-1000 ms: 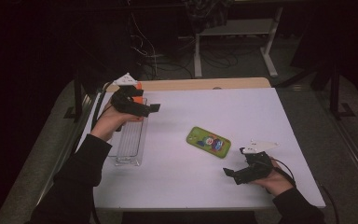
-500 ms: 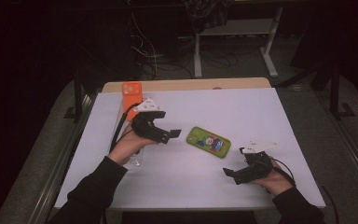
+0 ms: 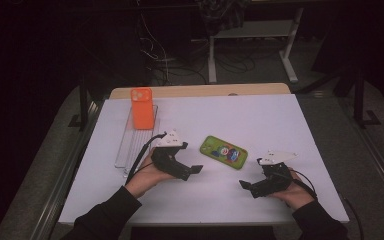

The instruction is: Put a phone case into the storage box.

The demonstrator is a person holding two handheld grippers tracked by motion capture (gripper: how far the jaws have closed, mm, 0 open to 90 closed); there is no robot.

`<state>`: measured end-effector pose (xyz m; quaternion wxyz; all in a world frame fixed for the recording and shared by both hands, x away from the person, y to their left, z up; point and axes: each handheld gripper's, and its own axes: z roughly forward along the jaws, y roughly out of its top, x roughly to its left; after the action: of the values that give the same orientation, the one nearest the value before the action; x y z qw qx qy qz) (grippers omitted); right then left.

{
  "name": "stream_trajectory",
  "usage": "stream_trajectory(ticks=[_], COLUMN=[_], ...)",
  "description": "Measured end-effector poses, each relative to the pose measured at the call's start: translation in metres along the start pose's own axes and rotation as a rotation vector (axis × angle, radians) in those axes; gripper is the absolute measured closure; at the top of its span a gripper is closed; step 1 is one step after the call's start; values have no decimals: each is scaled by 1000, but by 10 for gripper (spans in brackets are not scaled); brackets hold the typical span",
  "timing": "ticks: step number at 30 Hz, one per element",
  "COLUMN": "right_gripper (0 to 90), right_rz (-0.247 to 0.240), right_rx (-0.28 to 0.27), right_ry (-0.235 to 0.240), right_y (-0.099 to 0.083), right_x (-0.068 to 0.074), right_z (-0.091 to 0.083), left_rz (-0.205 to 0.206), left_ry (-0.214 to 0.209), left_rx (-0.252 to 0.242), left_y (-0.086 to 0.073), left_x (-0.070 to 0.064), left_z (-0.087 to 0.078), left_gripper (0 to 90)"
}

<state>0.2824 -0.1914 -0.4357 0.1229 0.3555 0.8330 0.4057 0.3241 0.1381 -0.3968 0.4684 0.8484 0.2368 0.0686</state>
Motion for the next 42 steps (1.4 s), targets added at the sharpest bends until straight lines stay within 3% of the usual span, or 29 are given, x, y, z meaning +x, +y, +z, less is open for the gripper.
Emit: stream_trajectory(ticks=[2,9,18,23,27,42], right_gripper=[0,0,0,0,0,0], right_rz=[1,16,13,5,33,9], right_rx=[-1,-14,-15,18,6,10], right_ry=[2,0,2,4,21,39], right_y=[0,0,4,8,13,60], right_x=[-1,-2,-1,-1,-4,-23], right_z=[0,-2,-4,-5,-9,-8], left_rz=[21,26,7,4,13,-5], left_ry=[1,23,-5,-11,-16,-11], left_rx=[8,34,41,49,42,34], left_y=[-6,-22,-22,-22,-22,-21], left_x=[-1,-1,0,0,0,3], left_z=[2,8,8,9,8,7], left_gripper=[24,24,24,24,24,24])
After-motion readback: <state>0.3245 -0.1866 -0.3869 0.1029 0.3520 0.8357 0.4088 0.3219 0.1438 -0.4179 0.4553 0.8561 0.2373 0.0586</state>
